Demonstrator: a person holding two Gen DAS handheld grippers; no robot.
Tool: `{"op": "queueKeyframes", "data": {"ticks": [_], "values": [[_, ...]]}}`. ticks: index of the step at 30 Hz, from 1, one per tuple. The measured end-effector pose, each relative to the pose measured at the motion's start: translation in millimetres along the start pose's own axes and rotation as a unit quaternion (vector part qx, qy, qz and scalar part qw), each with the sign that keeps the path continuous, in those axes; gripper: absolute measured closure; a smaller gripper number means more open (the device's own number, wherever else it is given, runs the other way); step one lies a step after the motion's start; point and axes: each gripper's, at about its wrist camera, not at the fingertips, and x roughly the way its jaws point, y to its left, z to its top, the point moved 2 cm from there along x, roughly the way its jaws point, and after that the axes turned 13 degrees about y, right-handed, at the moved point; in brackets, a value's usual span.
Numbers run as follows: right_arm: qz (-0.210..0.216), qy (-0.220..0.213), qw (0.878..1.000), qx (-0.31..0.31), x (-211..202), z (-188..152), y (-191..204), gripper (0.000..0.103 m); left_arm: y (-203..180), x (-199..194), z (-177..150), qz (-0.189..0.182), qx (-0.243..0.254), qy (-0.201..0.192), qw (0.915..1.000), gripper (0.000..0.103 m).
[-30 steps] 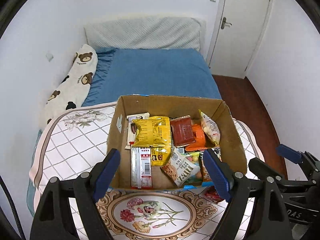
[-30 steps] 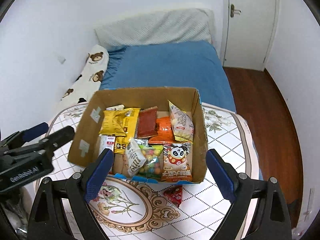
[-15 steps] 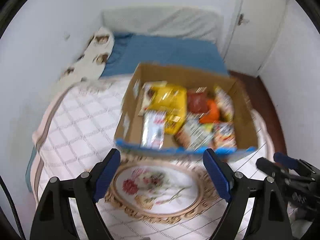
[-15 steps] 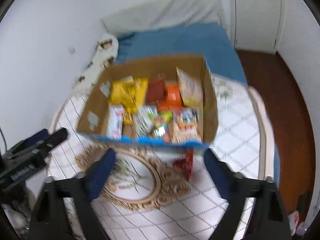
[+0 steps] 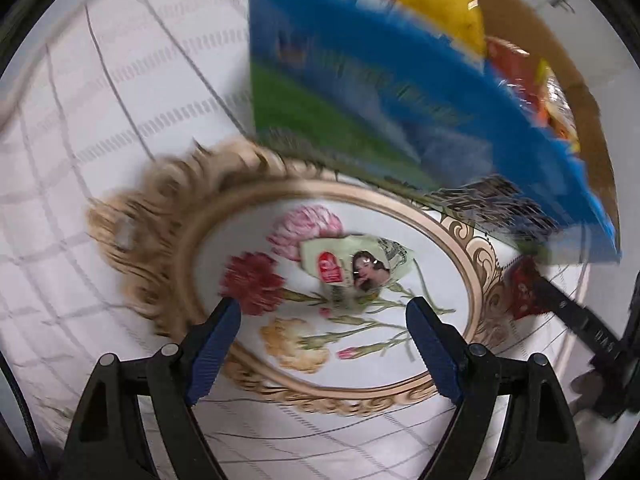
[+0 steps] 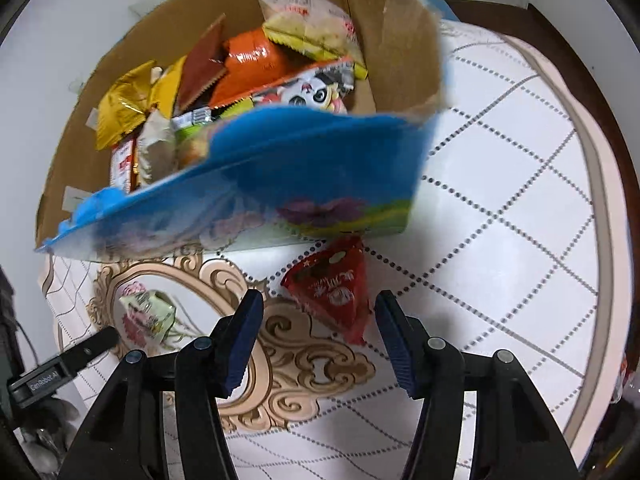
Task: Organize snacks
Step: 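Grasp the green-white candy bag with left tool while right tool grasps the red triangular candy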
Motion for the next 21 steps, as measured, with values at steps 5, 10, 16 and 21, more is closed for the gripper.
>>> {"op": "queueKeyframes", "data": {"ticks": [5,10,16,21], "values": [[-0.001,0.007,1.0,0.019,16.3,13.5,-0.7,0.042,-8.2,26.6,16.8,-0.025,-0.022,0.015,0.9993,0.019],[-0.017,0.005,1.0,0.012,21.3,12.7,3.1,0.054,-16.7,26.7,17.7,-0.007,-0.007,-0.017,0.9998,0.047],[-0.018,0.032,0.999,-0.028,25.3,-24.8,18.7,0.055,-17.9,27.9,-10.2,0.019,0.033,-0.007,0.9993,0.05],[0.003,0.07,0.996,-0.054,37.0,-79.8,29.5,0.055,-1.9,39.0,-59.4,0.034,0.062,0.029,0.9971,0.05]]}}
